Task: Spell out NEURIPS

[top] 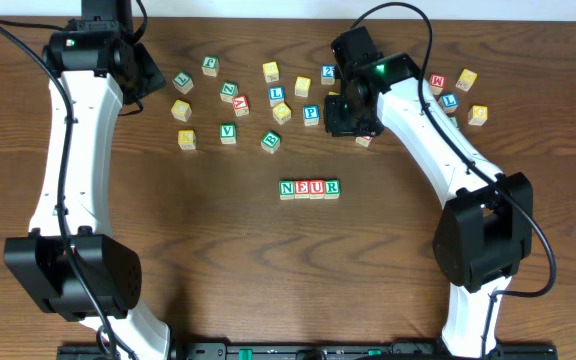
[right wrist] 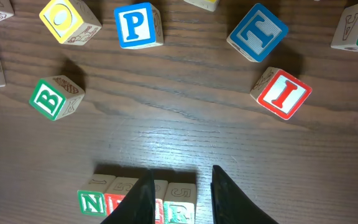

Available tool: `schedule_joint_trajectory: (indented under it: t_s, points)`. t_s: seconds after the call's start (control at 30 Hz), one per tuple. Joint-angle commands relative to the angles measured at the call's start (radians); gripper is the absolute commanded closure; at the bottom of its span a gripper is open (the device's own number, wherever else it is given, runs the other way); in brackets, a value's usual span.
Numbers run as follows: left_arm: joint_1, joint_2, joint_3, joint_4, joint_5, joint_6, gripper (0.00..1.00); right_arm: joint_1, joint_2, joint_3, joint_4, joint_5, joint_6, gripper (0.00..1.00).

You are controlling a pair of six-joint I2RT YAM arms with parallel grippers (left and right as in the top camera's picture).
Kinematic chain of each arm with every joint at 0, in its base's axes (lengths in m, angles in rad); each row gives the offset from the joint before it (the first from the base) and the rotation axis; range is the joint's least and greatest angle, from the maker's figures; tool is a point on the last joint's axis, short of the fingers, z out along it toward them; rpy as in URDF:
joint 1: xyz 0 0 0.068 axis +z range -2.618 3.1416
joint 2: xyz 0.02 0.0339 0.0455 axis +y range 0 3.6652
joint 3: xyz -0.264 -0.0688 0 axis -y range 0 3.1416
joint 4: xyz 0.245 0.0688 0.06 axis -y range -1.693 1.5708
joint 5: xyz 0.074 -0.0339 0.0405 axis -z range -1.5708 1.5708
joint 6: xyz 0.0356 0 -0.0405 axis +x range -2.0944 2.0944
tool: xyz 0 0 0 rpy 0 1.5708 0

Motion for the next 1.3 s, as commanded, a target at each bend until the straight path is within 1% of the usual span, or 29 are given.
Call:
schedule_joint_trajectory:
  t_s: [0.0, 0.2, 0.3, 0.57, 1.27]
  points:
    - [0.002, 0.013, -0.004, -0.006, -0.013, 0.006, 0.41, 0.003, -0.014, 0.019, 0.004, -0.003, -0.011, 0.76]
    - [0.002, 0.013, -0.004, -0.006, -0.013, 0.006, 0.41, 0.037, -0.014, 0.019, -0.002, 0.012, -0.030, 0.79]
    - [0.002, 0.013, -0.004, -0.006, -0.013, 0.006, 0.41, 0.045, -0.014, 0.019, -0.016, 0.061, -0.026, 0.80]
    - [0.002, 0.013, -0.004, -0.006, -0.013, 0.006, 0.41, 0.049, -0.014, 0.019, -0.019, 0.061, 0.001, 0.81]
    - [0.002, 0.013, -0.004, -0.006, -0.013, 0.006, 0.41, 0.035, -0.013, 0.019, -0.036, 0.074, 0.011, 0.80]
